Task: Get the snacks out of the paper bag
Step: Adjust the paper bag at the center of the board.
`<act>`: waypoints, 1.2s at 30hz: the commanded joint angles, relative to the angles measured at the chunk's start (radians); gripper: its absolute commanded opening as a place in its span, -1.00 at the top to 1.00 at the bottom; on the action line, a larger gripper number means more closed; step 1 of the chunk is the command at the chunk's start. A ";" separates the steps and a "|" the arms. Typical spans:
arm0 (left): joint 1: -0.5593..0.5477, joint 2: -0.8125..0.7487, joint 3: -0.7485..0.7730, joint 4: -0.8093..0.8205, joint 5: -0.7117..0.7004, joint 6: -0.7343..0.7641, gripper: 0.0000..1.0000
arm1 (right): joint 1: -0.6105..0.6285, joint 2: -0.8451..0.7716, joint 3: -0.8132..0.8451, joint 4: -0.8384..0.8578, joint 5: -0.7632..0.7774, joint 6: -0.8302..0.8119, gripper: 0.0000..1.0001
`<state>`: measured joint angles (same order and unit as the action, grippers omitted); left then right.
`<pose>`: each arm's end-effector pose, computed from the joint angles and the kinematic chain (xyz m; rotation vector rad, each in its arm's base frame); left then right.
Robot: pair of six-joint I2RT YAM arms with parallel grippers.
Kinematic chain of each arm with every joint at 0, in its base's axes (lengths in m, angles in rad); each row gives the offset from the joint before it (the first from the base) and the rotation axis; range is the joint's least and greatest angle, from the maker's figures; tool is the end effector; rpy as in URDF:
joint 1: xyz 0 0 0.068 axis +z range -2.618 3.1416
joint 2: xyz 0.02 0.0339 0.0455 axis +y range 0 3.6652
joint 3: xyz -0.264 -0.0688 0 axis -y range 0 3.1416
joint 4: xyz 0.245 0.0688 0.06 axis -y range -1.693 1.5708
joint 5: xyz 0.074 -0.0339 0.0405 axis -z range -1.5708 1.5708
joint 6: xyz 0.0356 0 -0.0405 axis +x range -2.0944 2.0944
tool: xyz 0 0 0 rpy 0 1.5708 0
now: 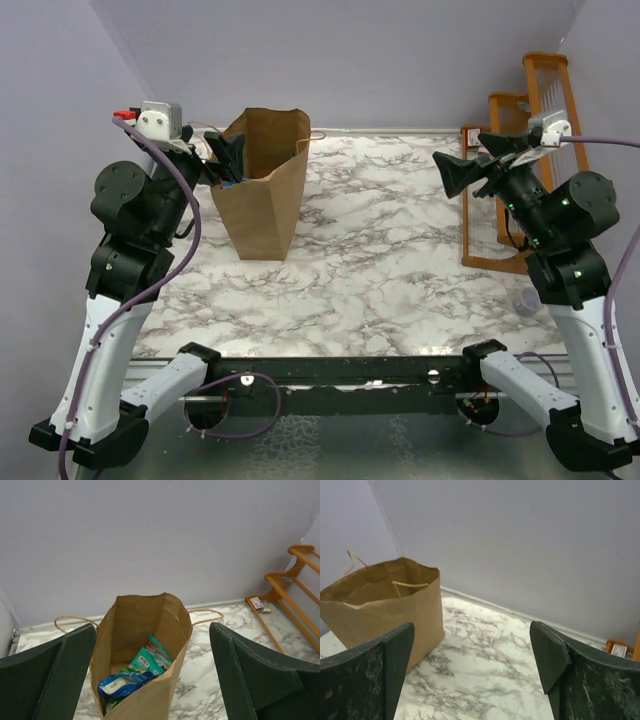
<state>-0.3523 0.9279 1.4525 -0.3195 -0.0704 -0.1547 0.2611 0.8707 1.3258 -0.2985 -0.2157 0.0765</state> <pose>0.1425 -0.0497 0.5217 0.0764 1.3741 -0.3771 0.1440 0.0464 0.4939 -0.3101 1.3977 0.4308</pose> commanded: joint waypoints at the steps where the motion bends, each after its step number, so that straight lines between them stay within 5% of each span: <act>1: 0.025 0.001 -0.031 -0.024 -0.038 -0.028 -0.98 | 0.015 0.033 -0.072 0.055 0.081 0.047 -0.99; 17: 0.120 0.085 -0.047 -0.100 -0.002 -0.121 -0.98 | 0.056 -0.003 -0.356 0.196 0.097 0.209 -0.99; 30: 0.412 0.354 0.125 -0.068 0.278 -0.421 -0.98 | 0.068 -0.029 -0.365 0.210 -0.027 0.253 -0.99; 36: 0.550 0.375 -0.017 0.153 0.529 -0.627 -0.85 | 0.069 -0.036 -0.363 0.205 -0.045 0.255 -0.99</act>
<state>0.1345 1.3048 1.5112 -0.3363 0.2474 -0.6067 0.3218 0.8532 0.9504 -0.1253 -0.2199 0.3195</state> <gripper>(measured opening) 0.968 0.994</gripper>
